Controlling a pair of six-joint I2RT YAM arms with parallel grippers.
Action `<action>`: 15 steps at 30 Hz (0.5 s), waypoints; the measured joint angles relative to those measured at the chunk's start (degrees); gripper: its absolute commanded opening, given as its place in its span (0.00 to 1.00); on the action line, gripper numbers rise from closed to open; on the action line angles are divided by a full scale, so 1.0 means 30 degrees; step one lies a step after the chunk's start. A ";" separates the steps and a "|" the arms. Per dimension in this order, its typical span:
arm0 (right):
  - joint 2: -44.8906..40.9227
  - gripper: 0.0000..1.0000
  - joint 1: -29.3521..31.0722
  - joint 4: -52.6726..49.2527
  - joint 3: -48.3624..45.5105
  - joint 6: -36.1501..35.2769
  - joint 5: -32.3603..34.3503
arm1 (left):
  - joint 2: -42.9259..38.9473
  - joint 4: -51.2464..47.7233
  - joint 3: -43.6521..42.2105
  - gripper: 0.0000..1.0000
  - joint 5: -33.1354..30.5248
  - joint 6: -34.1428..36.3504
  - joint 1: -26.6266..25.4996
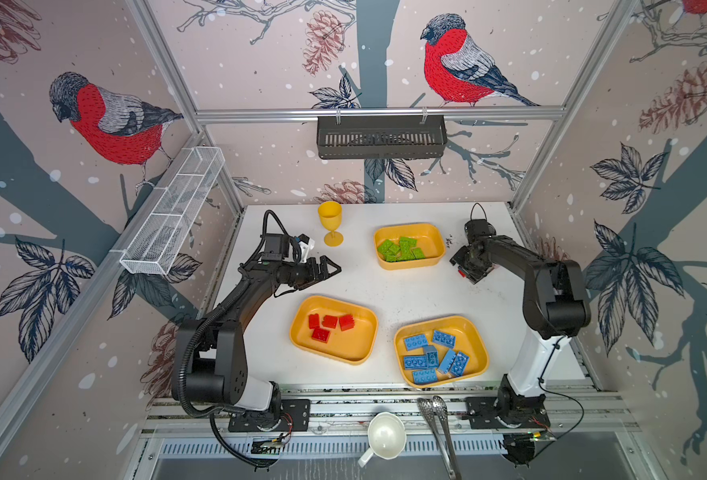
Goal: Sort the legos into containers by color
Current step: 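Return the right gripper to the last red brick and grasp it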
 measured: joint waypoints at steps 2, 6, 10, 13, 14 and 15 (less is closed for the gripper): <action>0.0219 0.62 0.0000 -0.0117 0.0211 0.0146 0.0299 | 0.0000 0.0000 -0.0007 0.97 0.0000 -0.0007 0.0000; 0.0627 0.58 0.0000 -0.0284 0.0678 0.0197 0.0576 | 0.0022 0.0000 -0.0044 0.97 0.0000 -0.0007 0.0000; 0.1224 0.53 0.0000 -0.0415 0.1100 0.0197 0.0787 | 0.0131 0.0000 -0.0044 0.97 -0.0007 0.0022 0.0000; 0.1668 0.51 0.0138 -0.0532 0.1734 0.0175 0.1115 | 0.0168 -0.0124 0.0000 0.97 -0.0007 0.0124 0.0000; 0.1865 0.50 0.0255 -0.0641 0.2040 0.0109 0.1384 | 0.0189 -0.0146 0.0022 0.97 -0.0015 0.0131 0.0000; 0.2047 0.49 0.0386 -0.0729 0.2288 0.0051 0.1515 | 0.0197 -0.0168 0.0029 0.97 -0.0015 0.0138 0.0000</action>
